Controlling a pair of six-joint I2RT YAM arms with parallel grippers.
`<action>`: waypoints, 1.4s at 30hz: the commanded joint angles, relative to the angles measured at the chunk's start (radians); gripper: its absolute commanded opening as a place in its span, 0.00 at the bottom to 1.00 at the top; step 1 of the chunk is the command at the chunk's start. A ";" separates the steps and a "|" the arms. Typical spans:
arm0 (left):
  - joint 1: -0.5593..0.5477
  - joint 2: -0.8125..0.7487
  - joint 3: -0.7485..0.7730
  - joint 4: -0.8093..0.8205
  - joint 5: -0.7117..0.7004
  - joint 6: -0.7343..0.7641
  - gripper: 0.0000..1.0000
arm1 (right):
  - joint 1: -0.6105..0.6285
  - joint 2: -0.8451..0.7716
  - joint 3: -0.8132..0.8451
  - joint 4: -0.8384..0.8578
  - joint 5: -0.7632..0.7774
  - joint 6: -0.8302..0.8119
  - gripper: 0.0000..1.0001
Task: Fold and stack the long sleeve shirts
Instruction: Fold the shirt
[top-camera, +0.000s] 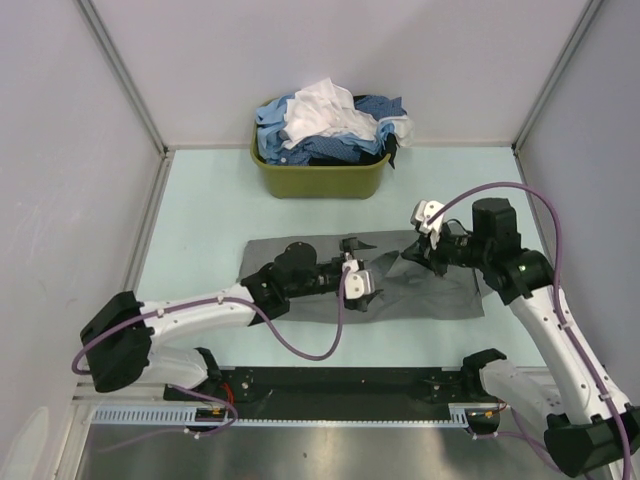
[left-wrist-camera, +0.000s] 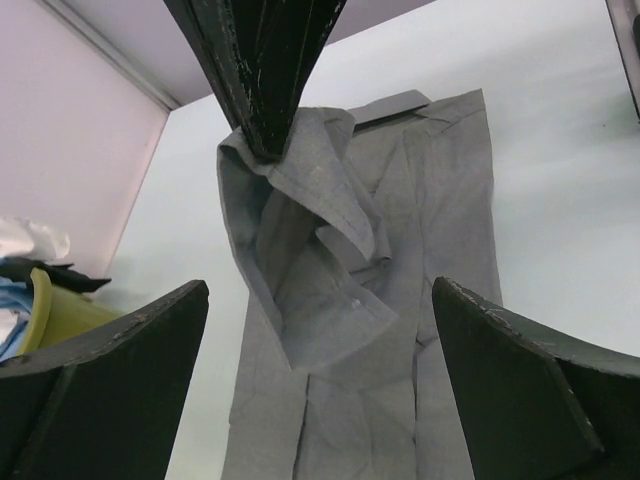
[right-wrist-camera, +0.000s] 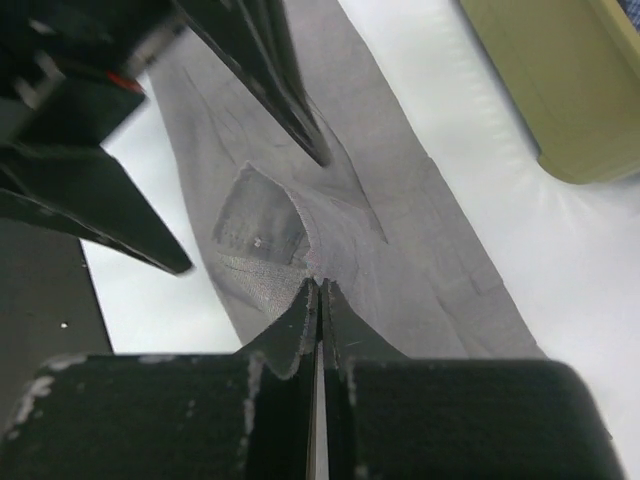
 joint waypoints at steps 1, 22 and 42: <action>-0.035 0.066 0.080 0.112 -0.073 0.057 0.99 | 0.016 -0.062 -0.006 -0.009 -0.035 0.091 0.00; -0.184 0.086 0.263 -0.383 0.163 0.014 0.00 | -0.187 -0.163 0.066 -0.103 0.061 0.260 0.82; -0.362 0.008 0.330 -0.802 0.386 0.135 0.00 | -0.504 0.427 0.198 -0.005 0.009 0.284 0.78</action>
